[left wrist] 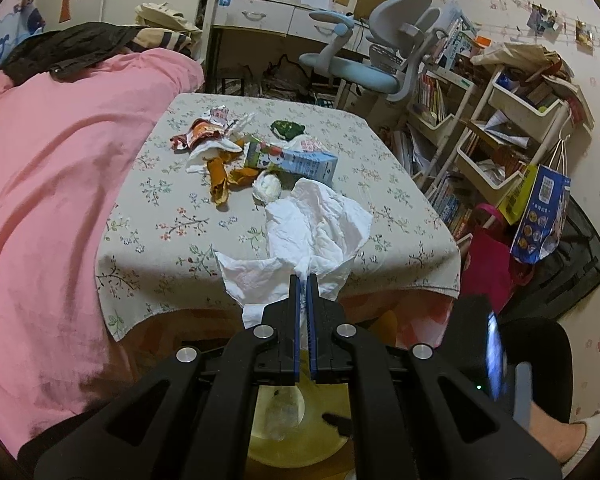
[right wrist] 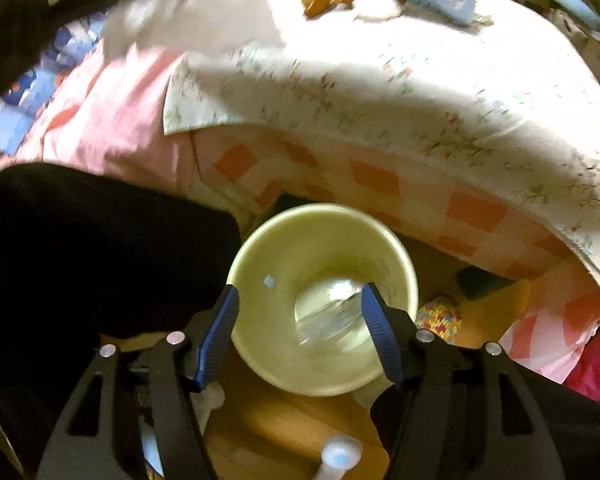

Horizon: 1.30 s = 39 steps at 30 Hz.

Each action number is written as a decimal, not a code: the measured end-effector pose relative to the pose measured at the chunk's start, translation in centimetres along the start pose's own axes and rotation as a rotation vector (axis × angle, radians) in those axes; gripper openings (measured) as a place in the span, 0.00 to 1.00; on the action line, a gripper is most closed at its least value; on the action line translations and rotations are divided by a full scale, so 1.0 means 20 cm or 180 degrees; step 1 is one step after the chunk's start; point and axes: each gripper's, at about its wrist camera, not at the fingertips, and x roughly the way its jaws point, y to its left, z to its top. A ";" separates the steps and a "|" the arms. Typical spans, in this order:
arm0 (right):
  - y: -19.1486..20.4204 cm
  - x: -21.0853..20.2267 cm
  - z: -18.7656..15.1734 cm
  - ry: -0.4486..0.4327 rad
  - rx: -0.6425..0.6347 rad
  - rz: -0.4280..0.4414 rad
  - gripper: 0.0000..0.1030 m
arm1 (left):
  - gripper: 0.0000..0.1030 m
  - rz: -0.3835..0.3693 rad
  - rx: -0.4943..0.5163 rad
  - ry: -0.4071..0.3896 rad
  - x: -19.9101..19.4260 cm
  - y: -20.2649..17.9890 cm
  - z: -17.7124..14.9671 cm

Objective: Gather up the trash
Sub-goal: 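Raise the right tool from the bucket back toward the table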

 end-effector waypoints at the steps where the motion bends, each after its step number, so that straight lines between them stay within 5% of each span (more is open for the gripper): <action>1: -0.02 -0.03 0.01 -0.0082 0.0046 -0.0007 0.62 | 0.03 0.0002 0.0007 0.0019 0.00 0.00 -0.01; 12: -0.17 -0.30 0.04 -0.1027 0.0570 -0.0261 0.74 | 0.03 -0.0068 0.0129 0.0528 0.13 -0.09 -0.18; 19: -0.20 -0.36 0.05 -0.1249 0.0646 -0.0274 0.78 | 0.05 -0.0100 0.0249 0.0957 0.24 -0.15 -0.31; 23: -0.19 -0.37 0.04 -0.1271 0.0639 -0.0282 0.80 | 0.30 -0.0037 0.0265 0.1059 0.26 -0.15 -0.35; 30: -0.18 -0.37 0.04 -0.1301 0.0619 -0.0310 0.81 | 0.60 0.0208 0.0237 0.0834 0.22 -0.12 -0.30; 39: -0.18 -0.47 0.07 -0.1647 0.0570 -0.0417 0.85 | 0.83 0.0721 0.0468 0.0055 0.08 -0.11 -0.10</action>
